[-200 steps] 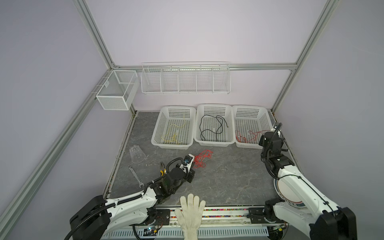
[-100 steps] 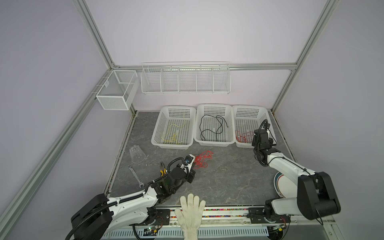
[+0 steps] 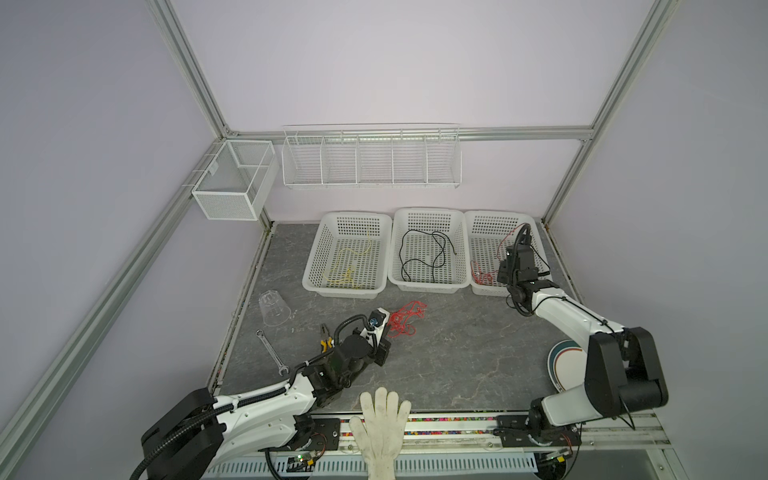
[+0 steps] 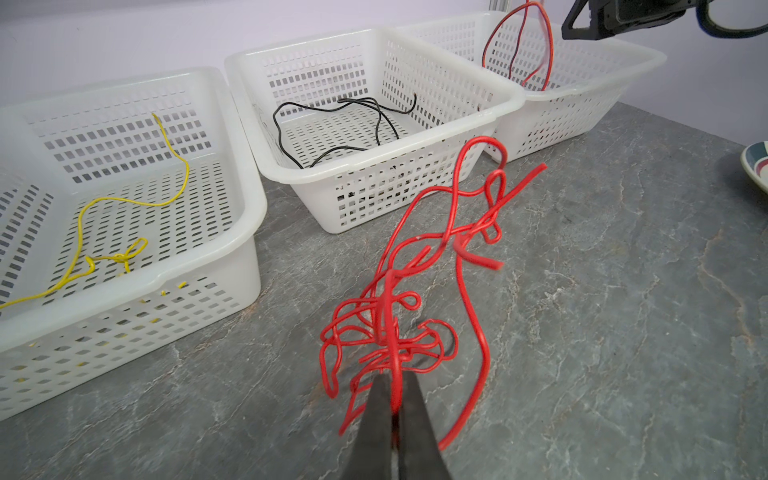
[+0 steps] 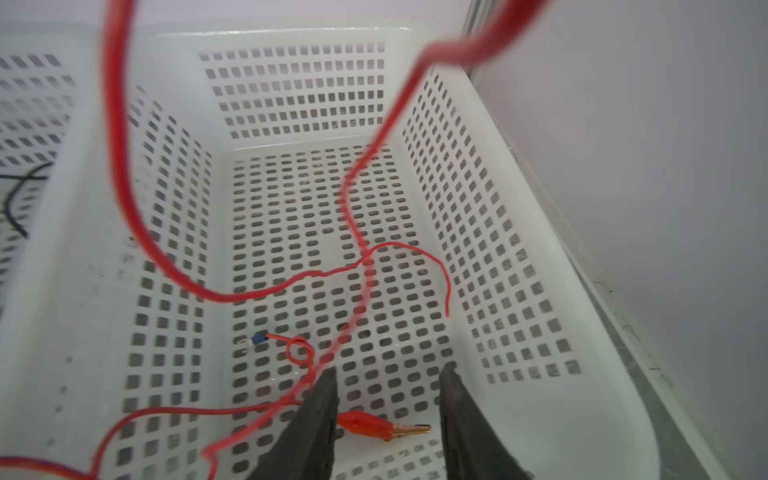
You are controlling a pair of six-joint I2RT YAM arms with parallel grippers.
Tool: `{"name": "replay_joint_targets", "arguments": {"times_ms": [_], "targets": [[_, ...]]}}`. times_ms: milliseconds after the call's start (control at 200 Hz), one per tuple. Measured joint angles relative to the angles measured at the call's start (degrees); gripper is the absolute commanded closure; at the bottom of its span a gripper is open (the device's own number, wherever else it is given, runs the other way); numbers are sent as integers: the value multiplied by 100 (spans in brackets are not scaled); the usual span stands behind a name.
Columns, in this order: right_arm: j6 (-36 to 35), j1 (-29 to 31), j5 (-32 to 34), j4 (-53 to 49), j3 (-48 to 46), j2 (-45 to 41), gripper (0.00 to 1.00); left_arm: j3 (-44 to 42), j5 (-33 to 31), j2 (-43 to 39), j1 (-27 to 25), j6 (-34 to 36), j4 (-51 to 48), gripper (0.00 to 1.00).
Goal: Untangle the cables
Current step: 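Lower the red wire into the basket and open the right gripper, then move the right gripper back to the red tangle held by the left gripper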
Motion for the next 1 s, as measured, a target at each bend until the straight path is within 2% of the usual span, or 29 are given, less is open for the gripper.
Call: {"name": "replay_joint_targets", "arguments": {"times_ms": [240,650,1000], "targets": [[15,-2,-424,-446,61,-116,28,0,0,2,0,-17,20,100],[17,-2,-654,-780,52,-844,24,0,2,39,0,-22,81,100],[13,39,-1867,-645,-546,-1757,23,0,70,-33,0,-20,96,100]]}}
